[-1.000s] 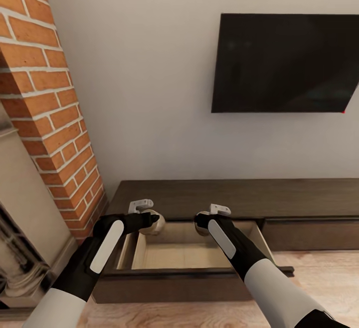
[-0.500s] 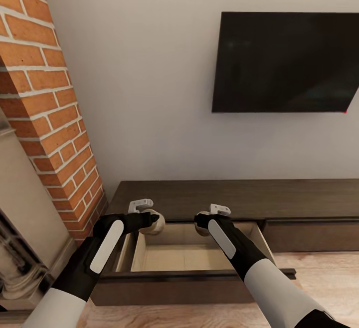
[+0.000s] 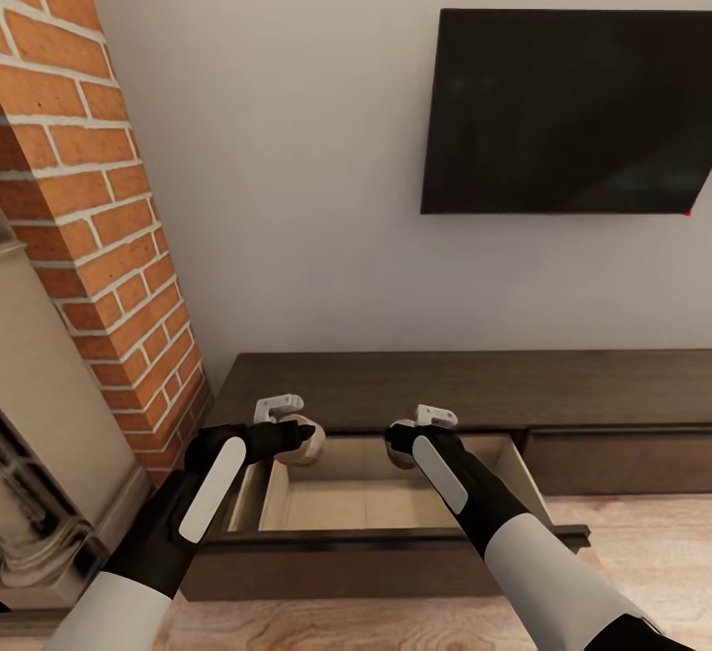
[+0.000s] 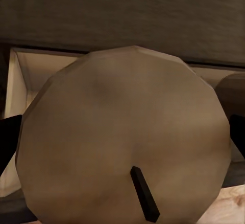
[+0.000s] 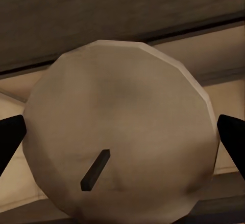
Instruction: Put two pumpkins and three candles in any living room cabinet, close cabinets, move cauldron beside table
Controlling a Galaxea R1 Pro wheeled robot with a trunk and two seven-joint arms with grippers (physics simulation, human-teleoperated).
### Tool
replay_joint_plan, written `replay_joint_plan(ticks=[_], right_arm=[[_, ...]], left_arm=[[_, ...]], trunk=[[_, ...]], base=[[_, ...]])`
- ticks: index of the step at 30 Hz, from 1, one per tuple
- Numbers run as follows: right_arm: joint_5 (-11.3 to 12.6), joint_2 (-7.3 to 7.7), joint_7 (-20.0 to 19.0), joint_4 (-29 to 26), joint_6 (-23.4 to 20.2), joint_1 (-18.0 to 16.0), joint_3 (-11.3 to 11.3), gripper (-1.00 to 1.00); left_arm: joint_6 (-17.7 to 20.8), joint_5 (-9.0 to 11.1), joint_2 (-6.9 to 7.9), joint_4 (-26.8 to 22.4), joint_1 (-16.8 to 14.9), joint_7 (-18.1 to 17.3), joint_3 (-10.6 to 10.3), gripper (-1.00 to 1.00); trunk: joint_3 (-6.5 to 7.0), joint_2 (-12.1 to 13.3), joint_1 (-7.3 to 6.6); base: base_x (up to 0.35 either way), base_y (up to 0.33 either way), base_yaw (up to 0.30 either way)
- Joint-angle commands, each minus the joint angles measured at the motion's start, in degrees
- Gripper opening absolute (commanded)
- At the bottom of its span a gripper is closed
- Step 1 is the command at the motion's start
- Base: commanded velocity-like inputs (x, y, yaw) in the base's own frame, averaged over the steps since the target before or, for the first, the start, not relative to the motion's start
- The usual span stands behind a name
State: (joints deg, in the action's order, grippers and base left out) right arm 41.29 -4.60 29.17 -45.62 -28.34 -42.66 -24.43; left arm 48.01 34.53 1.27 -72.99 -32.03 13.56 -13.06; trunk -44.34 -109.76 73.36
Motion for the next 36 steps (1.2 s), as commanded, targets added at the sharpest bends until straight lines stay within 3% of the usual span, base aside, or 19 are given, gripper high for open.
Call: replay_joint_plan(ticks=[1, 14, 19, 23, 29, 36], right_arm=[[0.46, 0.03, 0.53, -0.08, -0.05, -0.06, -0.18, -1.0], [0.46, 0.03, 0.53, -0.08, -0.05, -0.06, -0.18, -1.0], [0.46, 0.03, 0.6, -0.08, 0.03, -0.06, -0.18, -1.0], [0.46, 0.03, 0.62, -0.03, 0.27, -0.06, -0.18, -1.0], [0.46, 0.03, 0.57, -0.01, 0.4, -0.06, -0.25, -1.0], [0.45, 0.03, 0.54, -0.08, 0.46, -0.06, -0.27, -1.0]], left_arm=[[0.08, 0.63, 0.05, -0.06, -0.05, 0.56, -0.13, -1.0], [-1.4, 0.55, -0.02, 0.17, -0.05, 0.59, -0.31, -1.0], [-2.36, 0.28, -0.86, 0.69, -0.05, 0.73, -1.22, -1.0], [-3.32, -2.48, -1.72, 0.8, -0.05, 0.8, -1.81, -1.0], [-5.56, -7.48, -4.65, 4.27, -0.07, 0.85, -2.0, -1.0], [-7.07, -9.27, -5.08, 4.93, -0.06, 0.86, -1.97, -1.0]], trunk=[[-0.24, -0.45, 0.22], [-2.57, -5.66, 3.07], [-3.47, -7.66, 4.17], [-4.19, -9.27, 5.05], [-5.27, -11.68, 6.37], [-6.52, -14.48, 7.91]], base=[[0.0, 0.0, 0.0], [0.0, 0.0, 0.0], [0.0, 0.0, 0.0], [0.0, 0.0, 0.0], [0.0, 0.0, 0.0], [0.0, 0.0, 0.0]])
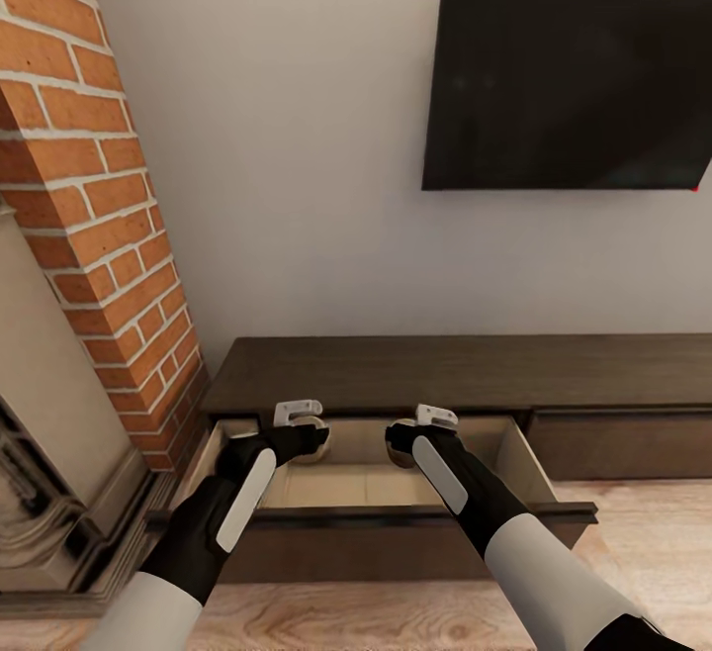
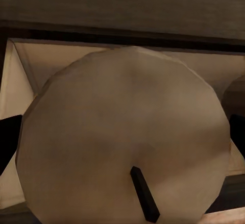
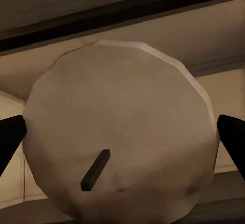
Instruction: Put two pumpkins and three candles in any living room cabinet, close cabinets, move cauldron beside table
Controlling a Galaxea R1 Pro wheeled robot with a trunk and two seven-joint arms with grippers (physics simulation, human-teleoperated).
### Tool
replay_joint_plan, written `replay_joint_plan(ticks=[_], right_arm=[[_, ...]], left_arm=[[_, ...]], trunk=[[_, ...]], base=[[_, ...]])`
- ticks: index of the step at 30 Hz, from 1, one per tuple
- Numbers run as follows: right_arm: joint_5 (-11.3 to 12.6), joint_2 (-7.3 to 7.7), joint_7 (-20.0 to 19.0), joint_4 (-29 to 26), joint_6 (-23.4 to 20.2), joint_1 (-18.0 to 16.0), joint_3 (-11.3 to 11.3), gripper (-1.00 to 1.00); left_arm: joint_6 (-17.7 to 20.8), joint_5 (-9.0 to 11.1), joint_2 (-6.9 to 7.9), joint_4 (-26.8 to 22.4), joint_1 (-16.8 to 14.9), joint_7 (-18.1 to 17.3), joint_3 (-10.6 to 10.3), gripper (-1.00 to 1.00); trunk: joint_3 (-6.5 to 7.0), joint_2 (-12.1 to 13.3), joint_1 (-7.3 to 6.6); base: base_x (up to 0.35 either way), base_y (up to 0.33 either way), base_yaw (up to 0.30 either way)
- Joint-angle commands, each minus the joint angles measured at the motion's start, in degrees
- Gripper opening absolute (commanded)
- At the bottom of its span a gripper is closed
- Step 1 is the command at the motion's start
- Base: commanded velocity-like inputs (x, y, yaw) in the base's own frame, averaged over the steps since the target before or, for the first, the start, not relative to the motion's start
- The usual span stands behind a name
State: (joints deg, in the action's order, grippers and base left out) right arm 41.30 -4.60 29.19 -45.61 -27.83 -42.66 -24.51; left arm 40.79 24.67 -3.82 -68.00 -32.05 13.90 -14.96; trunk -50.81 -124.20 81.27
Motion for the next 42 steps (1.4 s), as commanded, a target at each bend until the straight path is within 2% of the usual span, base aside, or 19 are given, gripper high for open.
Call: replay_joint_plan(ticks=[1, 13, 18, 21, 25, 42], right_arm=[[0.42, 0.03, 0.52, -0.07, -0.04, -0.06, -0.18, -1.0], [0.32, 0.01, 0.52, -0.07, -0.03, -0.06, -0.19, -1.0], [0.28, 0.0, 0.52, -0.09, -0.03, -0.06, -0.24, -1.0], [0.24, 0.02, 0.54, -0.05, -0.03, -0.06, -1.21, -1.0], [0.19, -0.05, 0.6, -0.01, 0.05, -0.06, -2.81, -1.0], [0.2, 0.0, 0.68, 0.07, 0.12, -0.06, -3.09, -1.0]], left_arm=[[0.12, 0.55, -0.04, -0.02, -0.04, 0.51, -0.06, -1.0], [-0.12, 0.57, -0.22, 0.06, -0.04, 0.51, -0.07, -1.0], [-2.11, 0.73, -0.22, 0.06, -0.03, 0.51, -0.1, -1.0], [-2.31, 0.73, -0.22, 0.06, -0.03, 0.51, -0.14, -1.0], [-2.37, 0.72, -0.22, 0.06, -0.03, 0.51, -0.16, -1.0], [-2.22, 0.59, -0.15, 0.01, -0.03, 0.52, -0.38, -1.0]], trunk=[[-0.24, -0.44, 0.21], [-2.39, -5.26, 2.85], [-3.29, -7.26, 3.95], [-3.83, -8.47, 4.61], [-3.83, -8.47, 4.61], [-3.83, -8.47, 4.61]], base=[[0.0, 0.0, 0.0], [0.0, 0.0, 0.0], [0.0, 0.0, 0.0], [0.0, 0.0, 0.0], [0.0, 0.0, 0.0], [0.054, 0.0, 0.0]])
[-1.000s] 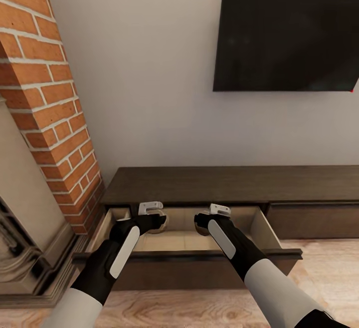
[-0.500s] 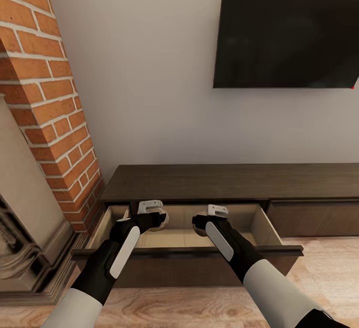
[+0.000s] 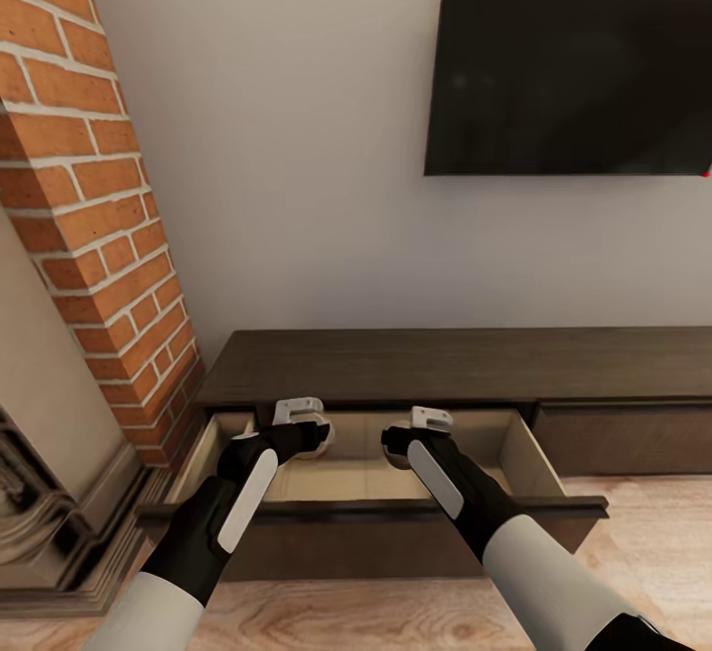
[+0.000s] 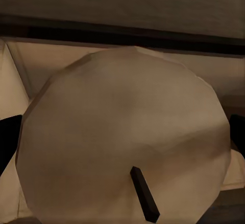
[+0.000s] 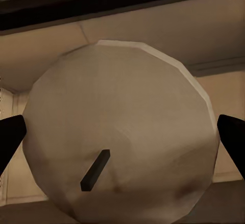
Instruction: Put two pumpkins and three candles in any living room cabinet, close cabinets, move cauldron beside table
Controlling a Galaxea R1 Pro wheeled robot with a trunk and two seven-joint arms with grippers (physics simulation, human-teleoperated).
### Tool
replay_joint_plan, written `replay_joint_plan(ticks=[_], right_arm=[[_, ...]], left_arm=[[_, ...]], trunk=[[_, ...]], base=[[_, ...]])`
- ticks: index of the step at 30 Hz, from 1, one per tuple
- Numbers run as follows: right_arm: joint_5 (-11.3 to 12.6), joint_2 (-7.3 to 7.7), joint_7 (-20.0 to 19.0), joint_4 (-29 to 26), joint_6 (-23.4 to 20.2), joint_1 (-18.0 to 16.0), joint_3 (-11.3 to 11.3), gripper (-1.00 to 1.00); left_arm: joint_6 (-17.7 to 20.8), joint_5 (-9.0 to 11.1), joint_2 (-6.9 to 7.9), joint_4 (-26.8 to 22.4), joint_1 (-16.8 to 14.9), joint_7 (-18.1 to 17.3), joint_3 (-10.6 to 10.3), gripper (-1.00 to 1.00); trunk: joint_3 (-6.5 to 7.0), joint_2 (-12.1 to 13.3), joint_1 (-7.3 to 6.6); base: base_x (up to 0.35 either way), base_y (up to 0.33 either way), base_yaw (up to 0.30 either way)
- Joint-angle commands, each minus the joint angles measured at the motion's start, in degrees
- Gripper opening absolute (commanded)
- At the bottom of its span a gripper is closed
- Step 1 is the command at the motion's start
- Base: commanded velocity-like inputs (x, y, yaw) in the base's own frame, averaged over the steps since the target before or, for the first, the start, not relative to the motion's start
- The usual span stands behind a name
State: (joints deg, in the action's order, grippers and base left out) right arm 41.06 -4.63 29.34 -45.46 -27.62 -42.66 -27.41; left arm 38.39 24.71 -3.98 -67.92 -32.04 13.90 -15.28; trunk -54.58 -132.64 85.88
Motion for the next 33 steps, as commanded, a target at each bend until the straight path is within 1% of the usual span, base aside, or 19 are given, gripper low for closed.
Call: replay_joint_plan(ticks=[1, 4, 9, 11, 14, 17, 19, 20, 23, 25, 26, 29, 33], right_arm=[[0.45, 0.03, 0.54, -0.07, -0.04, -0.05, -0.19, -1.0], [0.49, -0.03, 0.49, -0.07, 0.19, -0.05, -0.19, -1.0], [0.57, -0.32, 0.46, 0.0, 0.22, -0.05, -0.19, -1.0], [0.65, -0.36, 0.46, 0.06, 0.14, -0.05, -0.19, -1.0], [0.74, -0.43, 0.49, 0.17, -0.19, -0.08, -0.19, -1.0], [0.65, -0.64, 0.49, 1.46, -0.36, -0.14, -0.19, -1.0], [0.62, -1.23, 0.47, 2.22, -0.38, -0.25, -0.19, -1.0], [0.61, -1.69, 0.46, 2.48, -0.36, -0.32, -0.19, -1.0], [0.6, -2.13, 0.46, 2.74, -0.37, -0.38, -0.19, -1.0], [0.62, -2.21, 0.46, 2.82, -0.36, -0.4, -0.19, -1.0], [0.65, -2.26, 0.46, 2.87, -0.36, -0.4, -0.19, -1.0], [0.65, -2.3, 0.44, 3.38, -0.13, -0.43, -0.19, -1.0], [0.58, -2.37, 0.11, 7.3, 1.27, -1.81, -0.2, -1.0]], left_arm=[[0.24, 0.6, -0.01, -0.05, -0.04, 0.51, -0.08, -1.0], [0.6, 0.62, 0.02, -0.18, -0.04, 0.36, -0.09, -1.0], [1.14, 0.88, -0.09, -0.5, -0.09, 0.25, -0.12, -1.0], [2.96, 1.03, -0.47, -0.42, -0.16, 0.25, -0.17, -1.0], [6.88, 1.01, -0.95, -0.17, -0.34, 0.37, -0.19, -1.0], [8.27, 1.05, -1.2, -0.09, -0.43, 0.41, -0.16, -1.0], [8.58, 1.1, -1.25, 0.44, -0.56, 0.48, -0.13, -1.0], [8.71, 1.19, -1.27, 1.46, -0.95, 1.2, -0.06, -1.0], [8.8, 1.63, -1.31, 4.0, -1.99, 4.71, 0.17, -1.0], [8.8, 2.38, -1.3, 4.84, -2.27, 6.54, 0.27, -1.0], [8.8, 3.12, -1.34, 5.27, -2.38, 7.24, 0.26, -1.0], [8.8, 3.97, -1.37, 5.71, -2.62, 7.85, 0.27, -1.0], [8.63, 4.2, -1.88, 6.4, -2.74, 8.09, 0.25, -1.0]], trunk=[[-0.06, -0.02, 0.0], [-0.06, -0.02, 0.0], [-0.06, -0.02, 0.0], [-0.06, -0.02, 0.0], [-0.06, -0.02, 0.0], [-0.06, -0.02, 0.0], [-0.06, -0.02, 0.0], [-0.06, -0.02, 0.0], [-0.06, -0.02, 0.0], [-0.06, -0.02, 0.0], [-0.06, -0.02, 0.0], [-0.06, -0.02, 0.0], [-0.06, -0.02, 0.0]], base=[[0.195, 0.0, 0.0], [0.155, 0.0, 0.0], [0.031, 0.0, 0.0], [0.004, 0.0, 0.0], [0.001, 0.0, 0.0], [0.0, 0.0, 0.0], [0.0, 0.0, 0.0], [0.0, 0.0, 0.0], [0.0, 0.0, 0.0], [0.0, 0.0, 0.0], [0.0, 0.0, 0.0], [0.0, 0.0, 0.0], [0.0, 0.0, 0.0]])
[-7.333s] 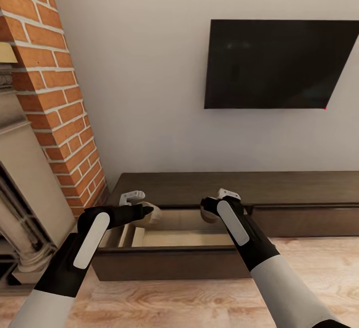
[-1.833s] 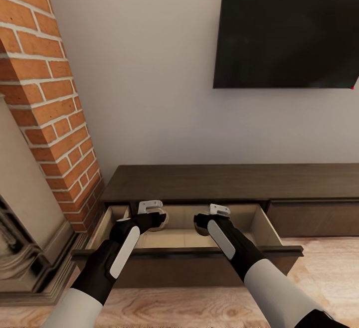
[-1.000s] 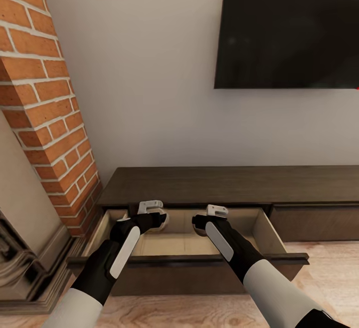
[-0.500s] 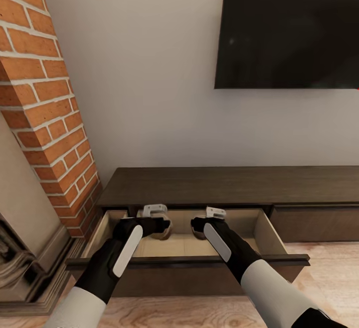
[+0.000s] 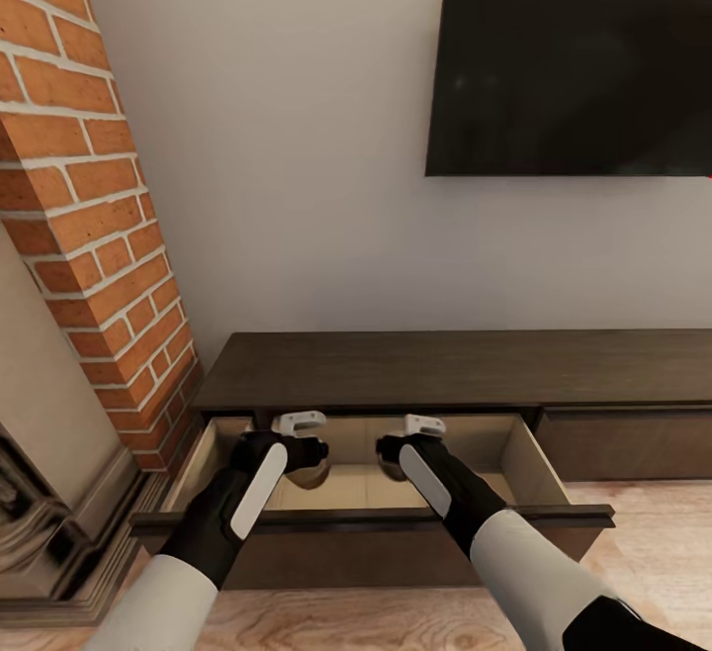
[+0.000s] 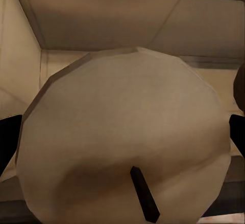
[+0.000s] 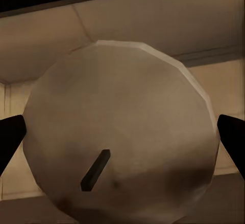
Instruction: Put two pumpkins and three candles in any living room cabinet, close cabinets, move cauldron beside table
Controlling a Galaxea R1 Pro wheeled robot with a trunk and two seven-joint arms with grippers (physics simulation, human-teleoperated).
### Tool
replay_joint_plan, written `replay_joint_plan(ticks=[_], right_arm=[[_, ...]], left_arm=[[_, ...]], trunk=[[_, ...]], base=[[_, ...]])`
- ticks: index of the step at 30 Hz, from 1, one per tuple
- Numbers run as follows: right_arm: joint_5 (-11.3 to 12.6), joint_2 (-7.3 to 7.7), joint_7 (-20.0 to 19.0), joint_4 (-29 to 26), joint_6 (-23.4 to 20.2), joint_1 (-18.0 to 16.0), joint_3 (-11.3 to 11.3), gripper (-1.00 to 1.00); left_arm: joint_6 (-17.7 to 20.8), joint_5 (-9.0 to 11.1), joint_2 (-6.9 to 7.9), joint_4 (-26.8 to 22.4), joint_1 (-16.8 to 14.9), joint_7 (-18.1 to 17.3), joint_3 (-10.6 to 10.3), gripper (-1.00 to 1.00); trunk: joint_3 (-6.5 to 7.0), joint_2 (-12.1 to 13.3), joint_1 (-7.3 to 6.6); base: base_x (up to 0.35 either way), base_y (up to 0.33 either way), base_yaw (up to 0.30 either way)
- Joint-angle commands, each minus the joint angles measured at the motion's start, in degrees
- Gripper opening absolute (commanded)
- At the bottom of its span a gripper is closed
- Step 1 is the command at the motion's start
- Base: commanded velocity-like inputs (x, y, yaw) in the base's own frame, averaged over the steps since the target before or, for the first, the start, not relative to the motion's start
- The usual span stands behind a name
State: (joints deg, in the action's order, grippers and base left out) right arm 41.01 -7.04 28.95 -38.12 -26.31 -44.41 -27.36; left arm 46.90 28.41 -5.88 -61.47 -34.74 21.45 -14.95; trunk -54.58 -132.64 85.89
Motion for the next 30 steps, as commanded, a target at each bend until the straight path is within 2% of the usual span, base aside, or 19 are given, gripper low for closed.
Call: replay_joint_plan(ticks=[1, 5, 16, 30], right_arm=[[0.64, 0.02, 0.17, 0.75, 0.68, -0.35, -0.28, -1.0], [0.59, 0.01, -1.16, 2.06, 2.06, -0.79, -0.32, -1.0], [0.57, -0.01, -1.39, 2.22, 2.32, -0.85, -0.59, -1.0], [0.57, -0.08, -1.38, 2.17, 2.32, -0.85, -1.03, -1.0]], left_arm=[[0.01, 0.48, -0.11, 0.19, -0.05, 0.57, -0.07, -1.0], [-0.48, 0.39, -0.33, 0.67, -0.06, 0.61, -0.02, -1.0], [-0.66, 0.01, -0.27, -0.14, 0.0, 0.61, -0.3, -1.0], [-0.67, -0.24, -0.24, -0.23, 0.02, 0.61, -0.35, -1.0]], trunk=[[-0.06, -0.03, -0.01], [-0.06, -0.03, -0.01], [-0.06, -0.03, -0.01], [-0.06, -0.03, -0.01]], base=[[0.0, 0.0, 0.0], [0.0, 0.0, 0.0], [0.003, 0.0, 0.0], [0.149, 0.0, 0.0]])
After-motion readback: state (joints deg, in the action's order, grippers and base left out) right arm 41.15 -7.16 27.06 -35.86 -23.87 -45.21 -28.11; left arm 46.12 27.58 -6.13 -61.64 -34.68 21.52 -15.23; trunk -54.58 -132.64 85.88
